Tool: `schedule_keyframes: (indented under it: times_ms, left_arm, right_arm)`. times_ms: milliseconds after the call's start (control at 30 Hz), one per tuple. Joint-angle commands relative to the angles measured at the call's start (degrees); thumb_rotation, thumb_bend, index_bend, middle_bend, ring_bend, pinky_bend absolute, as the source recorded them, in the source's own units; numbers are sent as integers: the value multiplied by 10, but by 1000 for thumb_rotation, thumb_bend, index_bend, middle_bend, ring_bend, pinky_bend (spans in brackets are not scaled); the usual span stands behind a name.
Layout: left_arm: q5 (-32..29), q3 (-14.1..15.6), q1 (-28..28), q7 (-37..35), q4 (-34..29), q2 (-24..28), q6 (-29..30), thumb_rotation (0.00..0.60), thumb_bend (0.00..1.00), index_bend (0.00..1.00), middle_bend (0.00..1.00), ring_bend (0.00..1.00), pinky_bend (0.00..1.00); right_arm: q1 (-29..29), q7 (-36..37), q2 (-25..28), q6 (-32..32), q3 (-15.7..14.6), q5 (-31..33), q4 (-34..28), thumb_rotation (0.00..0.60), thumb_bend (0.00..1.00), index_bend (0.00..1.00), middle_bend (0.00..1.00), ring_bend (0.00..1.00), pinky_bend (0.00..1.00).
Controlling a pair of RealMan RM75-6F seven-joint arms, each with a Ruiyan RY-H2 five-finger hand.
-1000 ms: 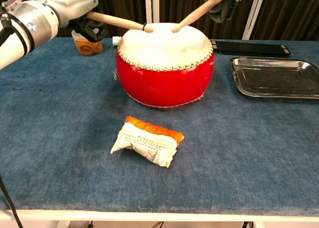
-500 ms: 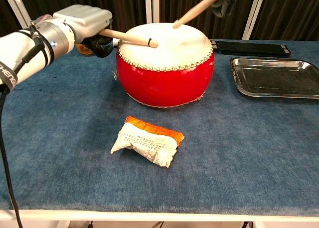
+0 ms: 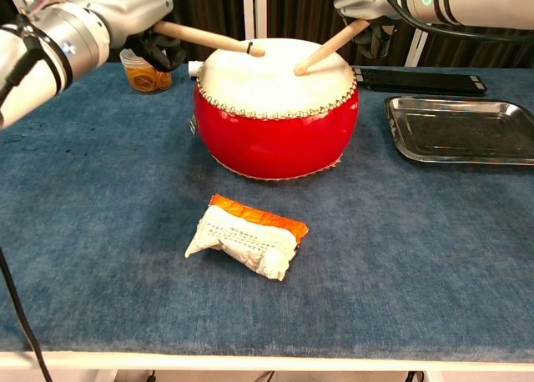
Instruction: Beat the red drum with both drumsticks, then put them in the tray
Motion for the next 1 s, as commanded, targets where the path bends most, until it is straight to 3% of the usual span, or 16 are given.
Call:
schedule_keyframes:
  times_ms: [33,133,233,400,500,800,867,1000]
  left_arm:
    - [-24,12,-12,17,38,-25,-25,600,471,1000,1000,989,1000]
    - [-32,20,-16,38,51,-28,-23,600,471,1000,1000,989,1000]
    - [-22,12,-9,30,27,-10,3,600,471,1000,1000,989,1000]
    - [1,-7,8,10,-43,42,42,600,471,1000,1000,989,1000]
    - [0,-7,9,10,-59,51,44,600,471,1000,1000,988,1000]
    - [-55,32,-22,65,33,-7,-19,600,471,1000,1000,988,1000]
    - [-55,26,-20,60,27,-4,-9,600,471,1000,1000,988,1000]
    - [-28,5,-8,29,-23,28,32,600,471,1000,1000,987,1000]
  right_arm:
    - [-18,71,35,27,37,-43,-42,600,1000,1000,1000,1000,929]
    - [-36,116,59,31,59,-71,-64,600,1000,1000,1000,1000,929]
    - [-45,133,60,22,61,-80,-58,600,1000,1000,1000,1000,929]
    - [-35,72,12,-12,16,-49,-5,600,1000,1000,1000,1000,929]
    - [-30,44,-7,-12,4,-33,15,600,1000,1000,1000,1000,928]
    - [-76,165,72,27,72,-116,-74,600,1000,1000,1000,1000,928]
    - [-82,177,75,22,74,-121,-75,600,1000,1000,1000,1000,929]
    - [-75,140,38,-5,43,-108,-30,600,1000,1000,1000,1000,929]
